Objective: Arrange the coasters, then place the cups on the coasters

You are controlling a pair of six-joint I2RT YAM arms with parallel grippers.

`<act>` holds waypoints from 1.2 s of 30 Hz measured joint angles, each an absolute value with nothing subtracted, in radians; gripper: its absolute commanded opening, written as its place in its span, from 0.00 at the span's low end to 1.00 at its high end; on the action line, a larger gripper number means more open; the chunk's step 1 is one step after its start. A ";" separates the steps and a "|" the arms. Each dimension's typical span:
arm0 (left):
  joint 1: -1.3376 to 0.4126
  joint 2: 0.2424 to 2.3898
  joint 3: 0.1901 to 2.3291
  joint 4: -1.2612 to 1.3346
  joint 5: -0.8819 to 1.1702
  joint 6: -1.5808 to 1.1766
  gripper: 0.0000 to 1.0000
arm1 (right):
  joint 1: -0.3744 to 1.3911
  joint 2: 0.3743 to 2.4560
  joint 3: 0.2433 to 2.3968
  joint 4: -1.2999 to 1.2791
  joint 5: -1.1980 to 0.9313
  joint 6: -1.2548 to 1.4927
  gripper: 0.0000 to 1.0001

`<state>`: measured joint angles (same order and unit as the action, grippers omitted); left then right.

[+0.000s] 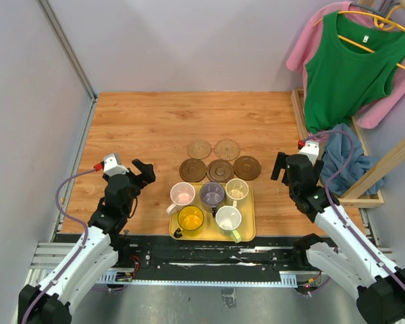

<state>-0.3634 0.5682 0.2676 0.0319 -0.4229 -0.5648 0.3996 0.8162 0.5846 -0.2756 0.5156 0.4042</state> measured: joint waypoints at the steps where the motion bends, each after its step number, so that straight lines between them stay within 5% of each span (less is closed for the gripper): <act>1: -0.363 0.567 0.268 0.030 -0.424 -0.565 1.00 | 0.400 0.817 0.586 -0.276 0.517 0.406 0.98; 22: -0.363 0.646 0.318 -0.005 -0.424 -0.566 1.00 | 0.400 1.005 0.722 -0.312 0.515 0.476 0.98; 36: -0.363 0.658 0.391 0.120 -0.300 -0.624 1.00 | 0.400 0.884 0.681 -0.147 0.413 0.390 0.99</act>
